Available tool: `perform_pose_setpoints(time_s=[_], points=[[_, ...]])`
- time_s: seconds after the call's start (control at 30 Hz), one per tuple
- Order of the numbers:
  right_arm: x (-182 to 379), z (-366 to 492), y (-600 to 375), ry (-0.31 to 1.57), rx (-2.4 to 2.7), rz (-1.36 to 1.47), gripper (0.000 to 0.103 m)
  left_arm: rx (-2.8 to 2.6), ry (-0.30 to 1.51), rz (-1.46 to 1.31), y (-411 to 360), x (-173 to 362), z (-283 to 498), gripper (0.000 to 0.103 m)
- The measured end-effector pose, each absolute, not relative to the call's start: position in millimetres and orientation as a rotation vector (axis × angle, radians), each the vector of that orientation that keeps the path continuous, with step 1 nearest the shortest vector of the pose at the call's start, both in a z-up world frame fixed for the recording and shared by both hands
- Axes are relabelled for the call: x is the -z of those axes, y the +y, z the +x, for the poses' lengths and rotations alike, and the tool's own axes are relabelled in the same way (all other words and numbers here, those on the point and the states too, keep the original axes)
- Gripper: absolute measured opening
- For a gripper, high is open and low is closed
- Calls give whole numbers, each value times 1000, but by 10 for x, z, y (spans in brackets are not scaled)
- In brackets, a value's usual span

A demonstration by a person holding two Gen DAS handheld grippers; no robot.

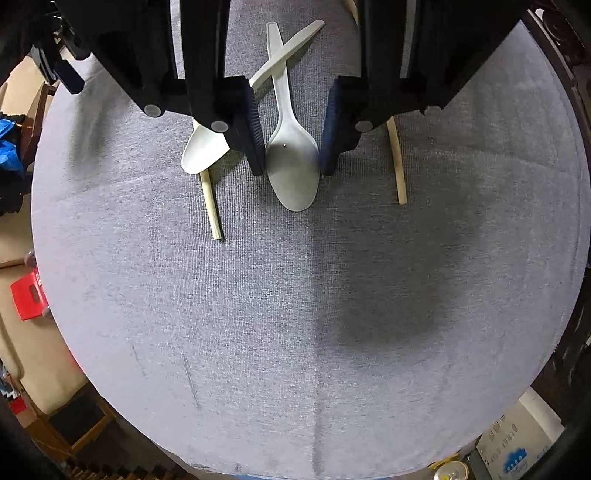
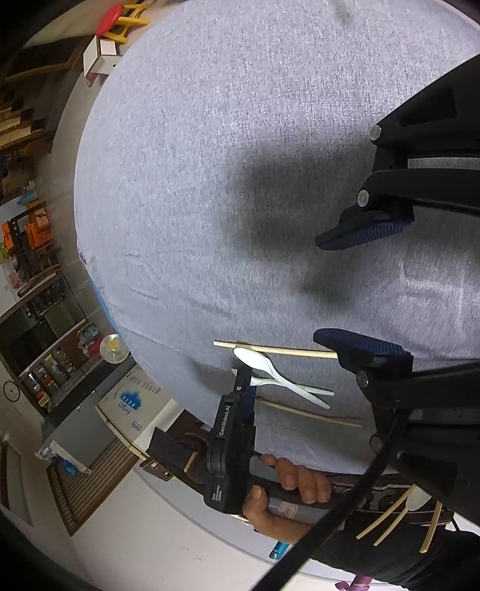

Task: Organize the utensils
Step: 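Grasp a white plastic spoon by its handle with the left tool, then grasp the other white plastic spoon with the right tool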

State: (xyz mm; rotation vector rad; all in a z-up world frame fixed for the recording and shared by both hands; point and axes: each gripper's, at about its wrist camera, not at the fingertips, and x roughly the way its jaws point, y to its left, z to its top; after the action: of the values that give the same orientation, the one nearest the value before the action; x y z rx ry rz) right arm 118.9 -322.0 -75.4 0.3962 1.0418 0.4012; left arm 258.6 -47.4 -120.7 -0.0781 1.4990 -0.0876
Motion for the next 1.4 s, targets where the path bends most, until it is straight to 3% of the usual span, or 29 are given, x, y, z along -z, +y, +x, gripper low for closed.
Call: perform_pose_setpoints(time_s=[0.3,0.6,0.97,1.4], points=[[680,1273,-3248,1039,-409,391,48,84,1336,-125,-370,683,2378,31],[683,1728,-2938,1211,-531,473,48,35,1266,-185,95,430,2084,31],[869,2509,-1911,1444,-479,301,48,-56,1264,-281,717,641,1671,31],[1022,2684,-1303,1500,-297,20,48,-50,1262,-326,980,742,1476,31]])
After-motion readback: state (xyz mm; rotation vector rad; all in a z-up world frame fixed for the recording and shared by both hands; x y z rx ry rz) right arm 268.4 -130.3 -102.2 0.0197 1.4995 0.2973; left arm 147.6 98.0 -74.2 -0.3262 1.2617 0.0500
